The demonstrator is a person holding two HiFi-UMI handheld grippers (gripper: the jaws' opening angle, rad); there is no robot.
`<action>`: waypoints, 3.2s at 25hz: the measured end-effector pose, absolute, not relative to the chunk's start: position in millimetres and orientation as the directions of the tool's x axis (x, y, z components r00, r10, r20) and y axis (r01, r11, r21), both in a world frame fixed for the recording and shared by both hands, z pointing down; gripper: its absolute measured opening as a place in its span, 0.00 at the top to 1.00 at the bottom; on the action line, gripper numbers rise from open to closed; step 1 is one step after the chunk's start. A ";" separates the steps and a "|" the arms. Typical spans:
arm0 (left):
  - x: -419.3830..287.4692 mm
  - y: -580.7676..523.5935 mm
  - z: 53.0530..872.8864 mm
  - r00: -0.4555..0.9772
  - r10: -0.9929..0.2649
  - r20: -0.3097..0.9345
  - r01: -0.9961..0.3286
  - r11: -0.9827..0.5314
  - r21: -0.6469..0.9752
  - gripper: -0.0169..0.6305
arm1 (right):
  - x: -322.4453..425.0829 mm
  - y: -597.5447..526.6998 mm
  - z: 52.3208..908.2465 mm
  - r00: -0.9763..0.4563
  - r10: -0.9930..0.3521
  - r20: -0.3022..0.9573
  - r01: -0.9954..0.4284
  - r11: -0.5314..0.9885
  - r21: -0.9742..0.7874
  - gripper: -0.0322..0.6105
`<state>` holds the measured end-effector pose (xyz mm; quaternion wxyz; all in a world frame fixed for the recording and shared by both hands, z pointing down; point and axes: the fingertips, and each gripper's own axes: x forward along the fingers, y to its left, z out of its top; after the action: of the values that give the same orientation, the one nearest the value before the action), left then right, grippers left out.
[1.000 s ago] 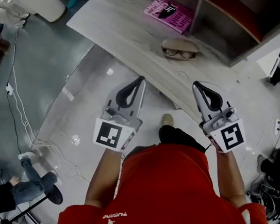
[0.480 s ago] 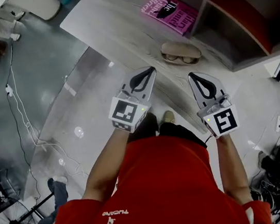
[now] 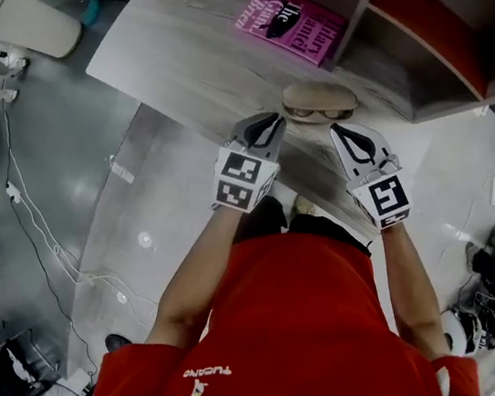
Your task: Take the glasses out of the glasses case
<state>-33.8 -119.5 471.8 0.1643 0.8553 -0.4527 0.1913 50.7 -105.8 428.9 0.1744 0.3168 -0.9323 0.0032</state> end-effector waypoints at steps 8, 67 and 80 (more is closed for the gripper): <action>-32.8 -133.9 512.6 0.519 -0.604 0.606 -0.813 -0.568 0.130 0.82 | 47.2 -122.0 463.4 -0.682 -0.610 0.404 -0.636 0.767 0.087 0.94; -20.6 -150.8 538.4 0.532 -0.414 0.738 -0.751 -0.634 0.185 0.76 | 46.9 -236.4 520.2 -0.651 -0.344 0.677 -0.419 0.906 0.057 0.74; -19.4 -151.5 538.4 0.539 -0.399 0.742 -0.741 -0.644 0.192 0.76 | 34.3 -200.7 507.8 -0.698 -0.206 0.686 -0.203 0.975 0.086 0.68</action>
<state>-19.4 -151.5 538.4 0.2514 0.8403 -0.3391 0.3400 34.3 -200.7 507.8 0.3727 0.1109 -0.9213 -0.0021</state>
